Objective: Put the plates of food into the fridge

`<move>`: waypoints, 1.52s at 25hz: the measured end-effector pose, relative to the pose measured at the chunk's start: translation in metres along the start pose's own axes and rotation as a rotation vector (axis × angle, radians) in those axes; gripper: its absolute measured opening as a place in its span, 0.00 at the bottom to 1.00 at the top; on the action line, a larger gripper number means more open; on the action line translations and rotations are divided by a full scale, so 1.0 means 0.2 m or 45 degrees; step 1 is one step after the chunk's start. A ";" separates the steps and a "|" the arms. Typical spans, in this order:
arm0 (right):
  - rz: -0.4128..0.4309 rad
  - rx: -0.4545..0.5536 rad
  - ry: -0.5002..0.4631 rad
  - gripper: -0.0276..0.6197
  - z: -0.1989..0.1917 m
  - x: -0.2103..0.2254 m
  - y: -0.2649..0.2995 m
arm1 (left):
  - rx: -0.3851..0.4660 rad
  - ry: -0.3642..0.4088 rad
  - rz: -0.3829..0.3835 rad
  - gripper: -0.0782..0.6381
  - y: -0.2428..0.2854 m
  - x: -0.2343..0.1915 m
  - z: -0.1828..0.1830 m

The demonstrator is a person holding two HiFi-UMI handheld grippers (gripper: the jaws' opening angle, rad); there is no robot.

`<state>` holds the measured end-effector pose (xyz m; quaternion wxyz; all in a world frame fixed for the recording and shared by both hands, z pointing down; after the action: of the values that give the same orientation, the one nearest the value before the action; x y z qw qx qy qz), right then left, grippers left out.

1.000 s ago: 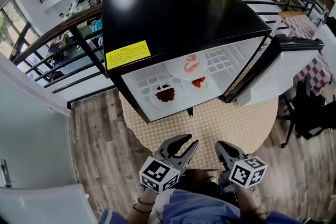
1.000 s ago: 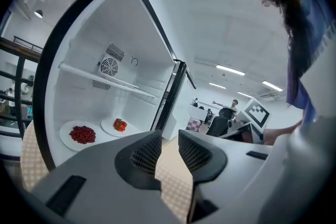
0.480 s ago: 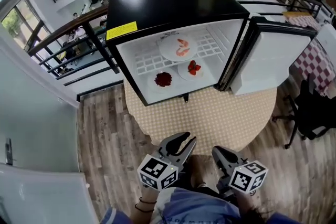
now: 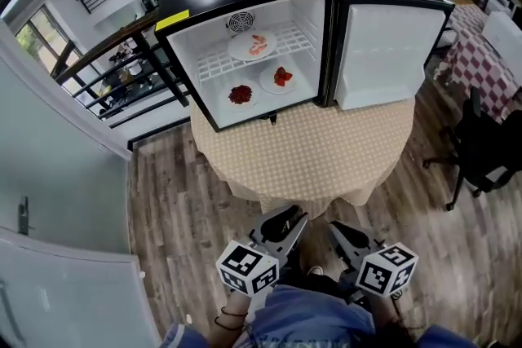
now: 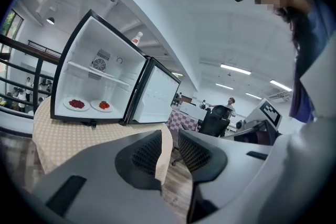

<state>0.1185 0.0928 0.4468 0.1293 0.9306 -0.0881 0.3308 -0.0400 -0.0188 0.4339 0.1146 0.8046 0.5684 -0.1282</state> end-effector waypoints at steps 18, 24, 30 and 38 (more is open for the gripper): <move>0.079 0.050 0.020 0.09 -0.19 -0.16 -0.14 | -0.090 0.120 -0.026 0.26 -0.33 0.27 -0.05; 0.013 0.097 -0.006 0.09 -0.23 -0.24 -0.10 | -0.035 0.140 -0.087 0.26 -0.41 0.24 0.06; -0.023 0.103 0.005 0.09 -0.39 -0.36 -0.09 | -0.032 0.130 -0.117 0.26 -0.59 0.19 0.05; -0.048 0.098 0.006 0.08 -0.58 -0.55 -0.10 | -0.024 0.101 -0.145 0.26 -0.84 0.16 0.00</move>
<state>-0.0303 0.1554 0.4594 0.0998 0.9356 -0.0576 0.3336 -0.1889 0.0643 0.4179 0.0920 0.7743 0.6186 -0.0971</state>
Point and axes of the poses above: the fingertips, and each gripper's own axes: y forward along the fingers, x to its right, z out of its top, the point moved 9 cm from there along -y, backward along the fingers, and after that the axes turned 11 degrees about x, right-handed, at the moved point
